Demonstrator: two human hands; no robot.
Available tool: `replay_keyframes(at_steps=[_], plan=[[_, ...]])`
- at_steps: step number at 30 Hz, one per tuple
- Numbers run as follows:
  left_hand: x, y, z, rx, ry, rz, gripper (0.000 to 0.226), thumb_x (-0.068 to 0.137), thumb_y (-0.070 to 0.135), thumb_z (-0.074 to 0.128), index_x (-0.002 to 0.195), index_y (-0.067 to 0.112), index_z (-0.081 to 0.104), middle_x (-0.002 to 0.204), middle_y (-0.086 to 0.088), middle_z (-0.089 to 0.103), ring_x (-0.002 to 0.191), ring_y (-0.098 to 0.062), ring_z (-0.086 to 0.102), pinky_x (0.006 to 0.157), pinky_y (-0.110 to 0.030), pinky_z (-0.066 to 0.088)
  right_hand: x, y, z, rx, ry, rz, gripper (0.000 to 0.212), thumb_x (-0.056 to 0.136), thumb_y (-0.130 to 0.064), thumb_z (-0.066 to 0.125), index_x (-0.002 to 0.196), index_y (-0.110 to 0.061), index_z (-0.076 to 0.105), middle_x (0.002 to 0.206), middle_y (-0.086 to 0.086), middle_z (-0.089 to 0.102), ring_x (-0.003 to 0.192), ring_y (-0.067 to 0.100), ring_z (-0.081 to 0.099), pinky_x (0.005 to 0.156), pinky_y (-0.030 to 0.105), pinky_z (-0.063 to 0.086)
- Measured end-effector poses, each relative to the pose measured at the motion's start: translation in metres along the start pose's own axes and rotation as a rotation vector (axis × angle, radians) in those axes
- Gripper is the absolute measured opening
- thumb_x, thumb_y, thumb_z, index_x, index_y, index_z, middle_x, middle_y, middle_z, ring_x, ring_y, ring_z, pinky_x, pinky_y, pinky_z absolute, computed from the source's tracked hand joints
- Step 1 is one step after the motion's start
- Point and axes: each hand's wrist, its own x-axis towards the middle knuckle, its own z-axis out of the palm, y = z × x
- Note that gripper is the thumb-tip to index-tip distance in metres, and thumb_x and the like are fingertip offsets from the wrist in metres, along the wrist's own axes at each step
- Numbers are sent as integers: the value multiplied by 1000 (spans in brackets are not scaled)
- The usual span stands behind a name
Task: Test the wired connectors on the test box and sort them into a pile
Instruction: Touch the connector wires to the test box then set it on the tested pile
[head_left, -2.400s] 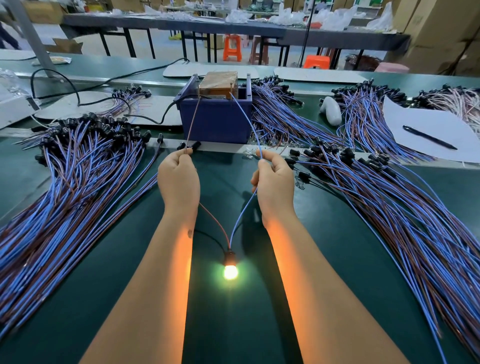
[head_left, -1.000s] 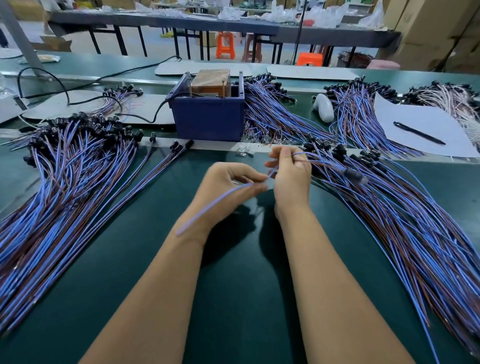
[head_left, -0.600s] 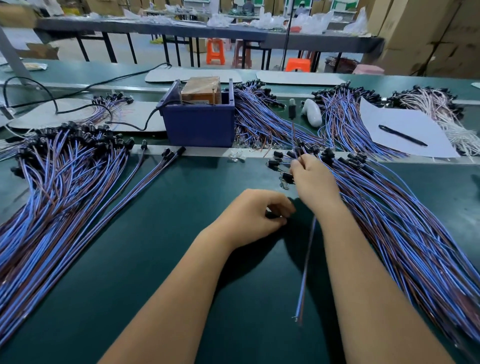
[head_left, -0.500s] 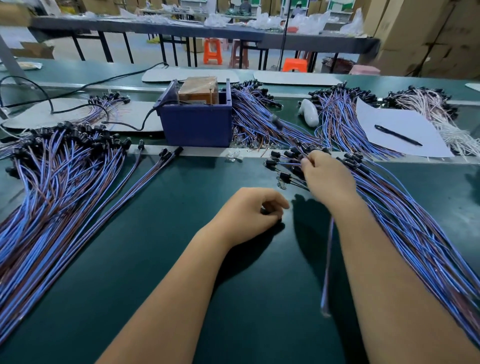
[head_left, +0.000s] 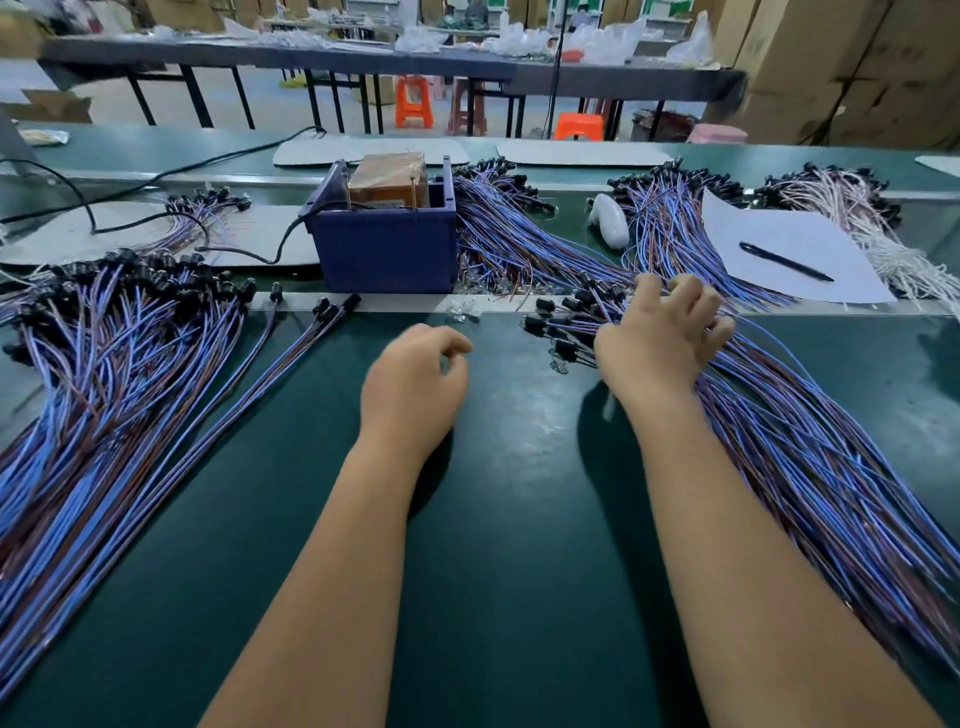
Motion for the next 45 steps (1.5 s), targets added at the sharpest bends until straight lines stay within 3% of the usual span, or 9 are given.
replay_keyframes(at_steps=[5,9,12,18,25,30,38,42,45], plan=[[8,-27,-26,244,280,-192,27,88,13,54,107,18,72,112,-8,67,105,-35,53,86,-41,45,-29,-45,16,255,85,-45,47,79,-15,56,125,-19,49,141,10,32,134,31,22,108,46,14],[8,-47,-38,379,159,-378,35,90,17,52,121,24,67,134,-1,57,118,-35,39,87,-39,34,-58,-80,34,363,-44,-240,34,84,-22,57,118,-23,61,132,7,42,127,26,28,106,40,15],[10,-52,-40,393,75,-448,40,92,19,50,130,22,60,136,-6,55,121,-37,40,93,-40,36,-67,-91,43,383,-173,-375,24,89,-26,53,110,-25,65,121,2,50,120,25,34,99,35,19],[10,-49,-36,326,128,-423,42,93,18,51,135,17,54,138,-14,46,125,-36,40,94,-44,39,-72,-92,42,415,-273,-418,23,93,-22,47,105,-21,66,108,3,61,106,25,45,82,33,24],[10,-54,-40,312,117,-416,43,92,19,51,134,20,57,132,-10,56,118,-35,50,96,-44,43,-74,-87,36,462,-310,-454,23,94,-20,47,103,-20,68,104,2,61,104,24,46,87,34,30],[10,-57,-39,346,123,-428,44,92,19,52,136,16,57,136,-13,51,122,-35,48,99,-44,41,-74,-87,35,489,-330,-432,23,94,-20,47,102,-20,68,103,1,61,103,23,47,87,34,32],[8,-58,-33,432,160,-364,33,96,13,46,115,24,70,117,-14,59,111,-38,53,87,-42,40,-74,-87,36,517,-354,-403,23,95,-22,46,100,-21,69,102,0,63,102,23,47,86,33,32],[9,-58,-31,298,262,-329,26,100,11,41,114,14,63,117,-15,58,108,-35,52,83,-43,40,-72,-86,35,545,-375,-386,23,95,-23,45,98,-21,68,102,0,64,104,23,48,91,36,35],[12,-53,-26,14,343,-310,22,100,9,39,110,15,58,108,-7,62,93,-24,55,74,-34,41,-70,-86,34,602,-395,-352,26,96,-22,44,98,-20,70,104,0,67,106,24,50,97,40,38]])
